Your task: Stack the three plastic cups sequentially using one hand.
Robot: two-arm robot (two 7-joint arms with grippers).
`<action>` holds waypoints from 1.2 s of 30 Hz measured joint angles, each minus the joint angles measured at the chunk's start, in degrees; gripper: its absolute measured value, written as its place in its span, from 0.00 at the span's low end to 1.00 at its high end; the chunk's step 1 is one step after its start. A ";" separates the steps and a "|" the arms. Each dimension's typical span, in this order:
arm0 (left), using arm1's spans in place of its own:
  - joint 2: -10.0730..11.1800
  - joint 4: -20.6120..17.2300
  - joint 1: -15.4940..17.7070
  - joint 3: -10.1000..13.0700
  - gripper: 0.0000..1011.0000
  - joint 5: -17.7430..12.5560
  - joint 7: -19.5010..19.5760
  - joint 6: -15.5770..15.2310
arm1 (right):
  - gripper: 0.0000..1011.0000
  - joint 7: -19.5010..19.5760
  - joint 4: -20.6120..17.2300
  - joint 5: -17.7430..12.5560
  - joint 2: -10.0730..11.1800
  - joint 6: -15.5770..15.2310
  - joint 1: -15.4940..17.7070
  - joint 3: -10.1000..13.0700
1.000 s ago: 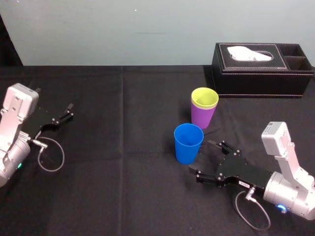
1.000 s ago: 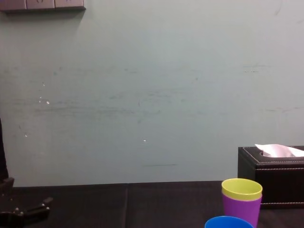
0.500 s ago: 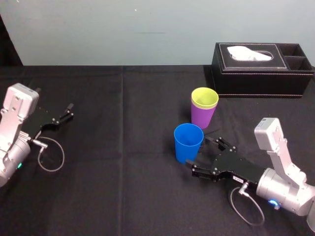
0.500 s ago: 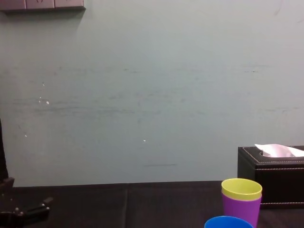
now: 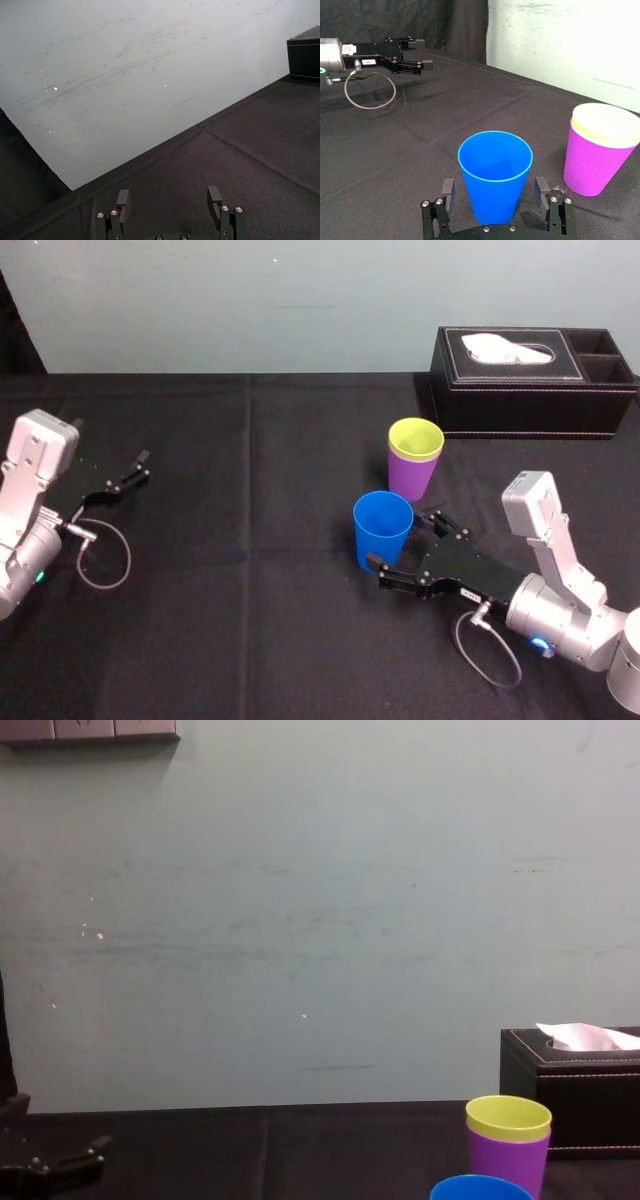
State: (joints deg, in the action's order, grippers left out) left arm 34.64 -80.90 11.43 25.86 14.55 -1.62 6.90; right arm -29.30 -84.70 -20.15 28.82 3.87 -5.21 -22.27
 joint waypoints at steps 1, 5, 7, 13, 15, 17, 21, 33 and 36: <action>0.00 0.00 0.00 0.00 1.00 0.00 0.00 0.00 | 0.99 0.04 0.06 0.02 -0.09 -0.03 -0.04 0.00; 0.00 0.00 0.00 0.00 1.00 0.00 0.00 0.00 | 0.99 0.30 0.67 0.06 -0.67 -0.28 -0.39 0.04; 0.00 0.00 0.00 0.00 1.00 0.00 0.00 0.00 | 0.99 0.37 0.91 0.07 -0.89 -0.31 -0.54 0.06; 0.00 0.00 0.00 0.00 1.00 0.00 0.00 0.00 | 0.99 0.63 1.82 0.30 -1.68 -0.33 -1.11 0.02; 0.00 0.00 0.00 0.00 1.00 0.00 0.00 0.00 | 0.99 0.66 1.99 0.32 -1.84 -0.37 -1.25 0.00; 0.00 0.00 0.00 0.00 1.00 0.00 0.00 0.00 | 0.99 0.67 2.15 0.35 -2.05 -0.42 -1.43 -0.03; 0.00 0.00 0.00 0.00 1.00 0.00 0.00 0.00 | 0.99 0.63 2.24 0.44 -2.24 -0.48 -1.69 -0.08; 0.00 0.00 0.00 0.00 1.00 0.00 0.00 0.00 | 0.99 0.54 2.55 0.85 -2.80 -0.83 -2.69 -0.39; 0.00 0.00 0.00 0.00 1.00 0.00 0.00 0.00 | 0.99 0.55 2.68 0.90 -3.05 -1.01 -3.00 -0.53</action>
State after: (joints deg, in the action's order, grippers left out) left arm 34.65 -80.90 11.43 25.86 14.55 -1.62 6.90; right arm -28.76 -82.02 -19.25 25.78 2.86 -8.20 -22.80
